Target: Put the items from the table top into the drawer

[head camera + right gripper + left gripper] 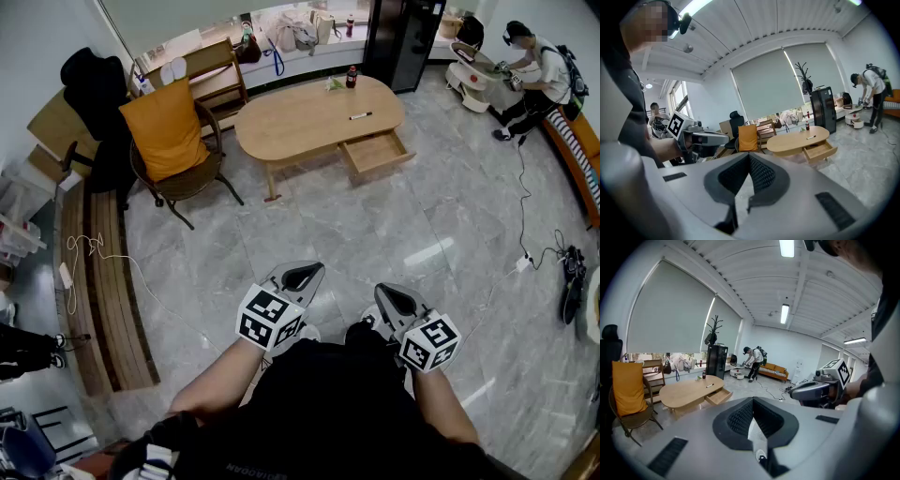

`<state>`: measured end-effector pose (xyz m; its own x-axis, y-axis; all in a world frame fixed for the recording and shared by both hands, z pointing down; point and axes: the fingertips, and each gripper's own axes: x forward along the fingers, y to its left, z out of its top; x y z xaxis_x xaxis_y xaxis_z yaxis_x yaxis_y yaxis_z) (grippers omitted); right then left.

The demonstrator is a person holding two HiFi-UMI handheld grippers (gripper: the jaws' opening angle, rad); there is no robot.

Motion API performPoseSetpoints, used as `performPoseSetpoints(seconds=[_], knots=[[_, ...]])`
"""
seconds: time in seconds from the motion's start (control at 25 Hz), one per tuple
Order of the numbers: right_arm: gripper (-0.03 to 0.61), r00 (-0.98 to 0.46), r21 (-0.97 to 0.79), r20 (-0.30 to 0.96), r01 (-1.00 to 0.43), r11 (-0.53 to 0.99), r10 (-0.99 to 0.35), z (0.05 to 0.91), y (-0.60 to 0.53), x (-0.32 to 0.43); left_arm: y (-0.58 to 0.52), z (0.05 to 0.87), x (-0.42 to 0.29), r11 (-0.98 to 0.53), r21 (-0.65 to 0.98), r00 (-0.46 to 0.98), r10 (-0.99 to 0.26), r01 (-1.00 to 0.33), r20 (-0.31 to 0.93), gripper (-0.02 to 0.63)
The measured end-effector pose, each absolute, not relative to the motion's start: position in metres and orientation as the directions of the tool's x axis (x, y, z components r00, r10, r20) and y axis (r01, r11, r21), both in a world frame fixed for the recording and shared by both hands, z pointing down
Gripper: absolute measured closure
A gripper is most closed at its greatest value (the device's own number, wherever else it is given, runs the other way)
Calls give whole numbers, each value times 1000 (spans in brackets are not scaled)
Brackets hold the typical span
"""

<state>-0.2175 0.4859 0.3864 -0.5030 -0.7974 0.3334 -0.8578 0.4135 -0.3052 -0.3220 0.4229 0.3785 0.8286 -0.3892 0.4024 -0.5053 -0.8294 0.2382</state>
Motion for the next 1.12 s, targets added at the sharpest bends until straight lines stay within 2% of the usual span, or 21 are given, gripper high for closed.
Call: performPoseSetpoints(seconds=[0.64, 1.12], knots=[[575, -512, -316, 305, -850, 422, -803, 385, 461, -180, 406, 390, -286, -820, 236, 813, -394, -522, 430, 612], [574, -523, -309, 279, -843, 441, -805, 374, 393, -73, 350, 383, -179, -808, 214, 794, -424, -549, 437, 612]])
